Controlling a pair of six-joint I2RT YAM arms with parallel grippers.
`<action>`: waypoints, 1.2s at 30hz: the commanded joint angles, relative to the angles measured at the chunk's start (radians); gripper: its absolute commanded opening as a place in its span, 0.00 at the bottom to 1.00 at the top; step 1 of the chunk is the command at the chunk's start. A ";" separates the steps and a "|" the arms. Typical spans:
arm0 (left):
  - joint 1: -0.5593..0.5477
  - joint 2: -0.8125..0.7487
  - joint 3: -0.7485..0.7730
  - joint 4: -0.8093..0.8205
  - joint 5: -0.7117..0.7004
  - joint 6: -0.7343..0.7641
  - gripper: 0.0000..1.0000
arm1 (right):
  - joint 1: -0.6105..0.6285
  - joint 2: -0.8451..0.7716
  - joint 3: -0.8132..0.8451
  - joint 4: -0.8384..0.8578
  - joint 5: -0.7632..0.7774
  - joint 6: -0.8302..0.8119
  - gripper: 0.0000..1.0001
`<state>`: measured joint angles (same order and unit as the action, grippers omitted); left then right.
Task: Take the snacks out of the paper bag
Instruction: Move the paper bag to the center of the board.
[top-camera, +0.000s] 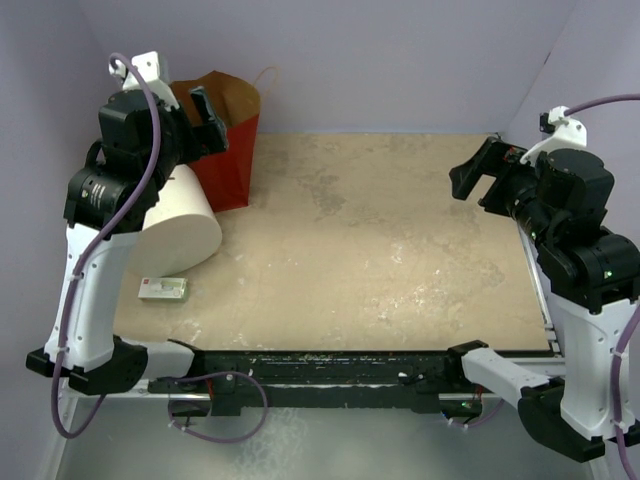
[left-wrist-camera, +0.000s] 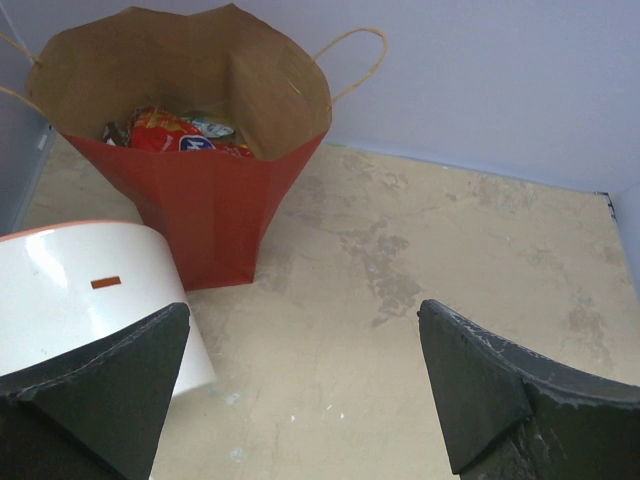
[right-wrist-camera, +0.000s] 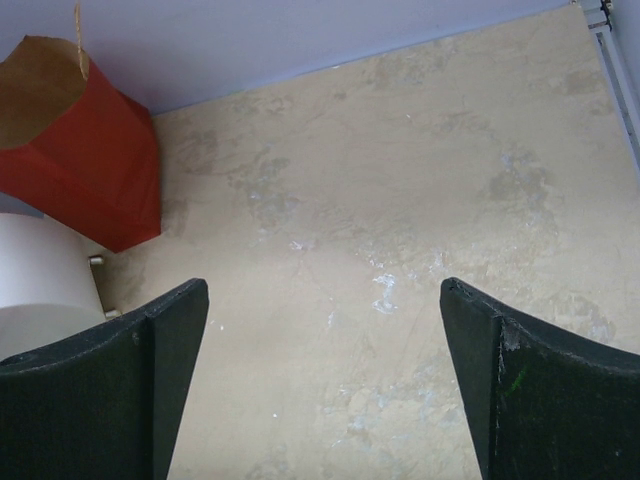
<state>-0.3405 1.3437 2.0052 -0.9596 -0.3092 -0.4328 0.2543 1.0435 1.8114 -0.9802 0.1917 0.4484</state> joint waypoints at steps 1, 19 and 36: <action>0.051 0.058 0.094 -0.004 0.014 -0.083 0.99 | -0.004 -0.034 -0.026 0.058 -0.005 0.024 0.99; 0.285 0.378 0.104 0.582 0.603 -0.115 1.00 | -0.004 -0.102 -0.101 0.092 -0.055 0.044 0.99; 0.274 0.890 0.442 0.769 0.772 -0.081 0.96 | -0.004 -0.095 -0.036 -0.011 0.035 0.108 1.00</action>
<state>-0.0593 2.2112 2.3714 -0.3042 0.4313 -0.5552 0.2543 0.9417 1.7466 -0.9771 0.1883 0.5121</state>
